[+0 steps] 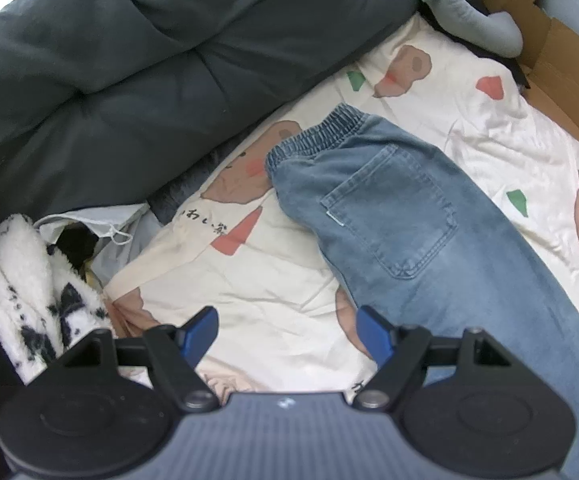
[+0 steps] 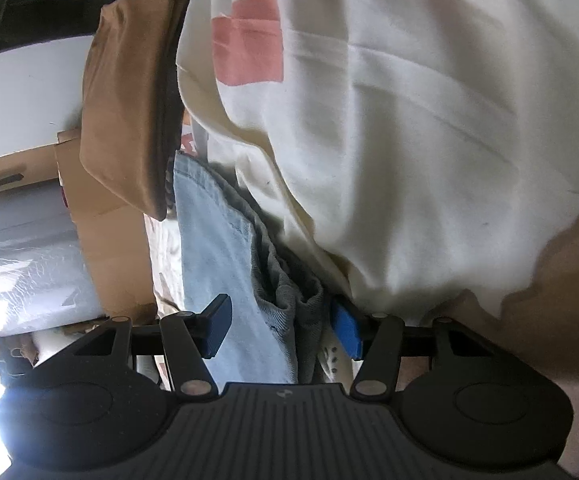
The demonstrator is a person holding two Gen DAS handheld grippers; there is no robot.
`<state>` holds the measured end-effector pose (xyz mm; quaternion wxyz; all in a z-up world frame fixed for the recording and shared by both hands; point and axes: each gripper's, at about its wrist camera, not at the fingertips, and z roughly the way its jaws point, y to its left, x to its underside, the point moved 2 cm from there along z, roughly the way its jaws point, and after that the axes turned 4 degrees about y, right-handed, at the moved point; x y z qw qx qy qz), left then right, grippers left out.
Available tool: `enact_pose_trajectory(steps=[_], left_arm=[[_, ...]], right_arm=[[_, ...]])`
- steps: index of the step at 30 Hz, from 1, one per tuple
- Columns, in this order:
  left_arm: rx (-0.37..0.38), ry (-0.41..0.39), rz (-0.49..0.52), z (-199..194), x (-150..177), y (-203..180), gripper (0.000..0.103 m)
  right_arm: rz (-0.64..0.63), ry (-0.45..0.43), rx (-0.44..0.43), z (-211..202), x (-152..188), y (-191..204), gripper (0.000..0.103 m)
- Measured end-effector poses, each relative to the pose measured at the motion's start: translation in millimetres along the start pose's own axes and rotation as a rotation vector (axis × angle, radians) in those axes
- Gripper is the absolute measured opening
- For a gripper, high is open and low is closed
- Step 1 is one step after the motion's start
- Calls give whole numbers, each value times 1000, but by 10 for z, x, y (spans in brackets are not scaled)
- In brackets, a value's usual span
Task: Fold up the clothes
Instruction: 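Close the right gripper on the folded jeans leg hem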
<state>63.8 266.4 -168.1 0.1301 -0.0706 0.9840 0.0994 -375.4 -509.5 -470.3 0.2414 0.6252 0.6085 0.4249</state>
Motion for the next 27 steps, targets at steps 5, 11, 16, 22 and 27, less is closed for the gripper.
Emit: enact_pose_trajectory(steps=[5,11,16,22,27], left_arm=[[4,3,-11,28,1,4,78],[1,13,-2,86,24,-33,78],[-7,20,19,93,55,-66,78],[-11,15,13,77,30,-28,78],[-27,18,20,102,23,7,78]], right_arm=[[-21,16,-46,3,-60,78,61],[-68,89,-80,12,-181,218,61],[-76,126,-42,176,-293,204,61],[-110,195,-35,350,-354,286,61],[-148,280,-109,360,-406,465,61]])
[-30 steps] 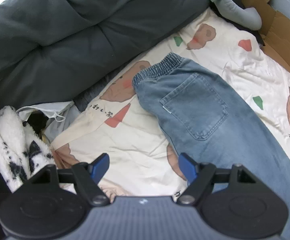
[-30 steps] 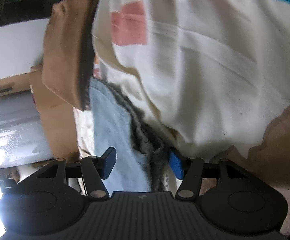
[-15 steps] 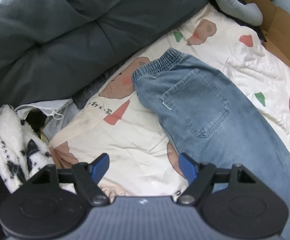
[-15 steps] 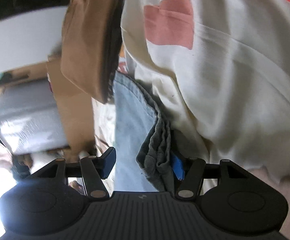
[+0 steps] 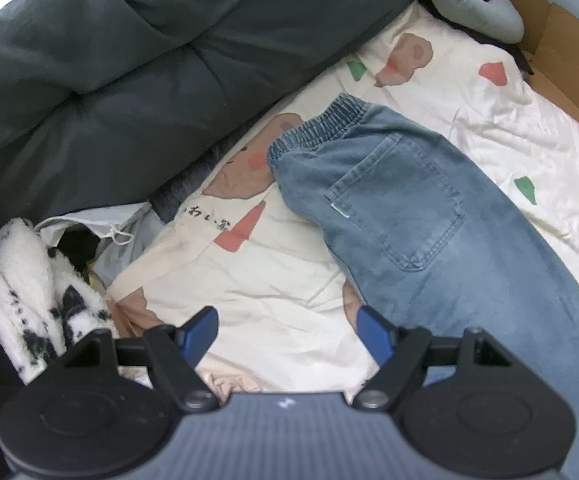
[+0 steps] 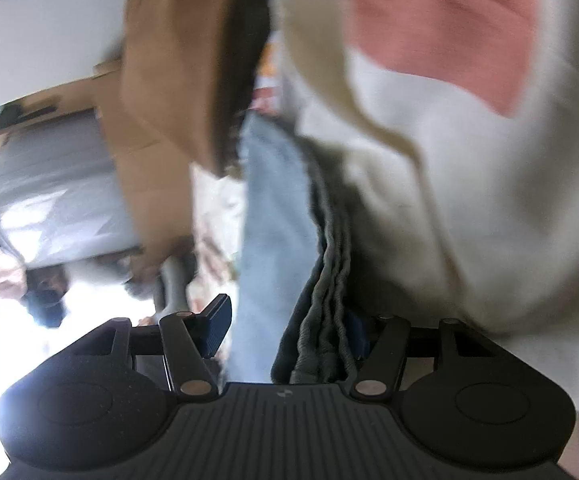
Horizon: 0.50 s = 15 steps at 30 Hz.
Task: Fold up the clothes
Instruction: 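Close the right gripper on the folded jeans leg hem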
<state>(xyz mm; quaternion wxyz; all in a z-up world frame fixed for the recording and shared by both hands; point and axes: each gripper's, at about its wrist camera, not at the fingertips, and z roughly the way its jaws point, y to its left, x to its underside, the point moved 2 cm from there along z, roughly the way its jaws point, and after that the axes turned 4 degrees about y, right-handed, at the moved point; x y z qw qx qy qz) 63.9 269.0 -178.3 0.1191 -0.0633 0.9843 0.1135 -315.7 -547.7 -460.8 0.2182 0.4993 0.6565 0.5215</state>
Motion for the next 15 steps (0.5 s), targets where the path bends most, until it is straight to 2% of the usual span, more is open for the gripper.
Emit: enact_pose_trajectory(steps=[5,10,13,15], left_arm=[[0,7,5,32,17,-13,78],[6,8,19,42,35,-71,78],[4,13,21,59,41,-95,78],[5,13,24,55,40,-107,78]], right_arm=[[-16,20,59,96,-98,43,62],[-25,37,176,194,-181,-27,60],[-26,65,179,215,-186,-57,61],[-39,121,165,250,-177,-29,61]])
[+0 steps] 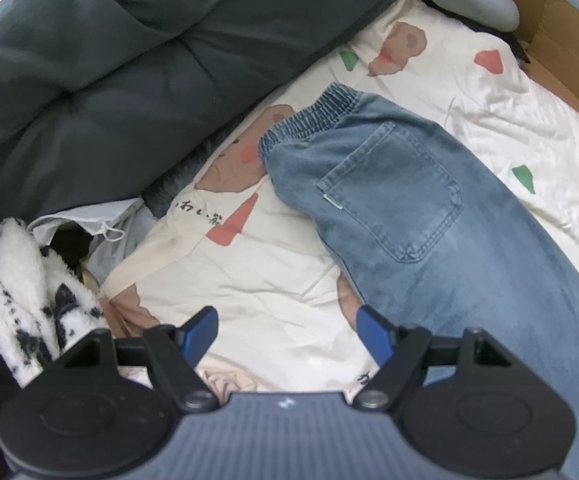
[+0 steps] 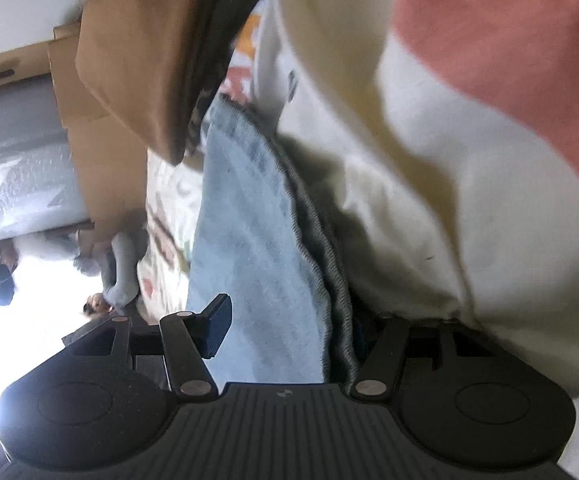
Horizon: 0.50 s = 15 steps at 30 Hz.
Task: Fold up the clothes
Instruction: 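Close the right gripper on the folded jeans leg hem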
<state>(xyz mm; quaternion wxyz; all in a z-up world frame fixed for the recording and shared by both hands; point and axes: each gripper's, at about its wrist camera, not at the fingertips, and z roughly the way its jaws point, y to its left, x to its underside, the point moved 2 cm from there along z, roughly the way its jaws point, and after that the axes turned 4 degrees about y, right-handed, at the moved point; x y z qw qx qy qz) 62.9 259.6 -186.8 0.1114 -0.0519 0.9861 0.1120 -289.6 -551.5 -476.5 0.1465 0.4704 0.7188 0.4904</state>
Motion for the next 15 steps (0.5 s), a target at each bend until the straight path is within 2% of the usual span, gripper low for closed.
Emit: enact_pose_trajectory(steps=[4,8,10,11,15], left_arm=[[6,-14,13,-33,-19,-5,79],[-4,-13,-11,-39,-44,61,79],[-3,-13,-16,-40,-47,87,79],[0,-14,-17,-41,-48,100,79],[-2,-4,-19,4,-44,158,79]], right_arm=[[-79,97,-8,-22,0,128,61],[-77,67,50,-36,-91,121,61],[-81,39,90,-1,-124,104,57],[-80,30,99,31,-129,99,54],[-98,49,99,173,-116,168,54]])
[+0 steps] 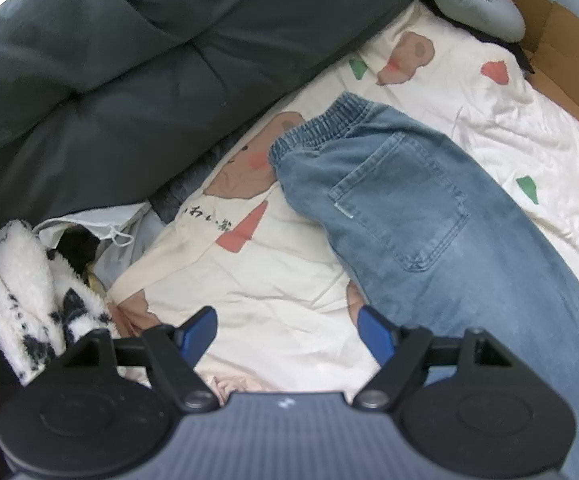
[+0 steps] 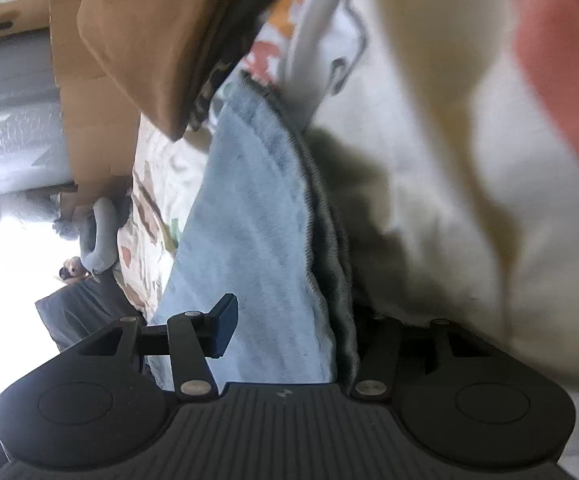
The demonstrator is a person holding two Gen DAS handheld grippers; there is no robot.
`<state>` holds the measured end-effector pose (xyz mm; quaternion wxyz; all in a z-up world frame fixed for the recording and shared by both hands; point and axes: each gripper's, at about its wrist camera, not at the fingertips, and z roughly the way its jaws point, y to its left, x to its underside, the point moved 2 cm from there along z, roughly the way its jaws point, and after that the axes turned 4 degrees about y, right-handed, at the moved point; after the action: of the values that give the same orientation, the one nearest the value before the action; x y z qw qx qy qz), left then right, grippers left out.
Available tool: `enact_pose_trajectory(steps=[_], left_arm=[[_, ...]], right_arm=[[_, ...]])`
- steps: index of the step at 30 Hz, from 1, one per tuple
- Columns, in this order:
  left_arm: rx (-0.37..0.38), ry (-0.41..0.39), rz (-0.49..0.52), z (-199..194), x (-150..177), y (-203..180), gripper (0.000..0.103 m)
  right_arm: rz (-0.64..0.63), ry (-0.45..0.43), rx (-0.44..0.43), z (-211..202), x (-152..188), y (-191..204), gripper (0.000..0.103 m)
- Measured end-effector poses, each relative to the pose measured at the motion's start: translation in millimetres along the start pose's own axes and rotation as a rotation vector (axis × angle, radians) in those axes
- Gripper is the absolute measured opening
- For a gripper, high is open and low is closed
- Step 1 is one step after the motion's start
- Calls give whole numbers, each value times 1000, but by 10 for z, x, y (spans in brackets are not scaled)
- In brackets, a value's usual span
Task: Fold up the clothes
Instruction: 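Close the right gripper on the folded jeans leg hem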
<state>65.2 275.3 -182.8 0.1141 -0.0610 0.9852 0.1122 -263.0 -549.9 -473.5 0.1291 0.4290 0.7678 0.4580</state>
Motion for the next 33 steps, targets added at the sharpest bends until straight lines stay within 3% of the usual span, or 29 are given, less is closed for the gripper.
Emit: enact_pose_trajectory(steps=[8,10,12,17,25,26,29,33], left_arm=[[-7,-1,13,-18,-25,88,80],[-3,-4,-2,-17,-34,129,80],[-5,3,-21,10,-31,168,80],[-10,17,-14,82,10,216,80],[-5,36,-28,181,99,264,80],[-2,37,-28,198,113,263,80],[-7,53,-29,277,157,264,80],[-4,69,-31,366,219,242,80]], right_arm=[[-28,67,24,144,-108,76,54],[-51,78,49,121,-107,71,44],[-90,90,97,105,-97,79,6],[-132,117,98,80,-103,129,5],[-114,108,142,260,-175,146,22],[-139,112,164,279,-170,168,13],[-205,135,224,298,-171,262,5],[-277,152,272,261,-155,438,5]])
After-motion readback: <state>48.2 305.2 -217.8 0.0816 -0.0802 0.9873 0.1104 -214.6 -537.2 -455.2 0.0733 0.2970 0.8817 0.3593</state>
